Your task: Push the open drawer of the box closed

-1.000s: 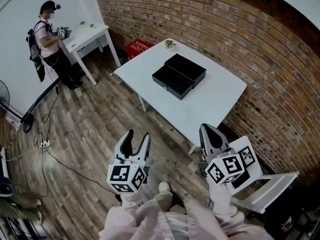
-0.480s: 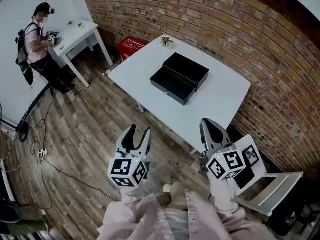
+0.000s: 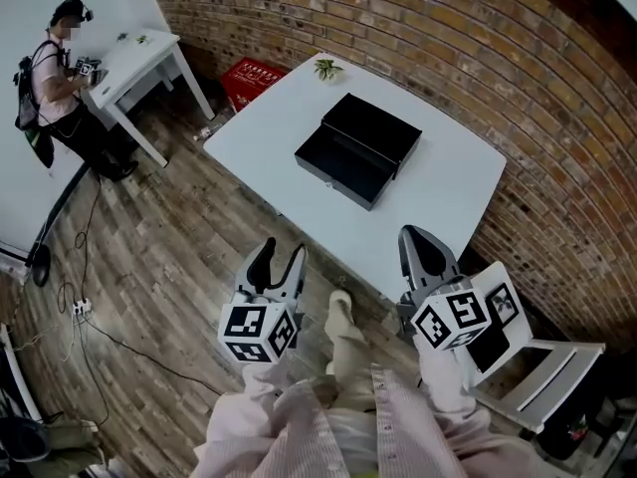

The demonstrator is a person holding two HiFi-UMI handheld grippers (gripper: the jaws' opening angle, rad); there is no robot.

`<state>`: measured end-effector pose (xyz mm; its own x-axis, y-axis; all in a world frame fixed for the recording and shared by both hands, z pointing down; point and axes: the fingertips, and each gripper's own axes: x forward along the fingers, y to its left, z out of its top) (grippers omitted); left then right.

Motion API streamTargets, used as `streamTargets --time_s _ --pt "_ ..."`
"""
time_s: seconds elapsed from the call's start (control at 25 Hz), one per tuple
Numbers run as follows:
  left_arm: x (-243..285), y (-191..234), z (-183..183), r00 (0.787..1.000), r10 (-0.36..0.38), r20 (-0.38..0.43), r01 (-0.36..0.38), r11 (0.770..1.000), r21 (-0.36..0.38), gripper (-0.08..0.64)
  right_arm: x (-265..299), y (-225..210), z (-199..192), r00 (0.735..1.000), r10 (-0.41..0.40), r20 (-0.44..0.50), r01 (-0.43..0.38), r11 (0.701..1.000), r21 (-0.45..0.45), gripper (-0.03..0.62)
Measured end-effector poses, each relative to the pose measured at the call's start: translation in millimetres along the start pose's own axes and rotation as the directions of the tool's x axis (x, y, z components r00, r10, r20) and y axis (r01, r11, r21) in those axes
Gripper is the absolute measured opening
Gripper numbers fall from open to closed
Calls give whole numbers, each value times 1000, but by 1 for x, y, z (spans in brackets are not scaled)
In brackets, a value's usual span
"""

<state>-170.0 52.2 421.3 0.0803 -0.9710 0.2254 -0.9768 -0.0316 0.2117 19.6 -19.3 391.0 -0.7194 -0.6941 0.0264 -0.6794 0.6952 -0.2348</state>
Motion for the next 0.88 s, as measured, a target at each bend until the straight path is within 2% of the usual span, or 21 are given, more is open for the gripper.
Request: streamTargets --time_s 0.36,0.64,0.88 --pt "86 17 -7 996 -53 -77 52 999 -11 204 65 -43 -5 999 -38 -28 39 999 38 2" --pt "150 27 -23 981 -100 -164 97 995 -26 195 109 -81 -15 994 -79 -70 84 994 72 2" --pt "184 32 -47 957 -131 -257 132 991 -14 195 132 -100 -11 993 -94 -66 100 991 92 3"
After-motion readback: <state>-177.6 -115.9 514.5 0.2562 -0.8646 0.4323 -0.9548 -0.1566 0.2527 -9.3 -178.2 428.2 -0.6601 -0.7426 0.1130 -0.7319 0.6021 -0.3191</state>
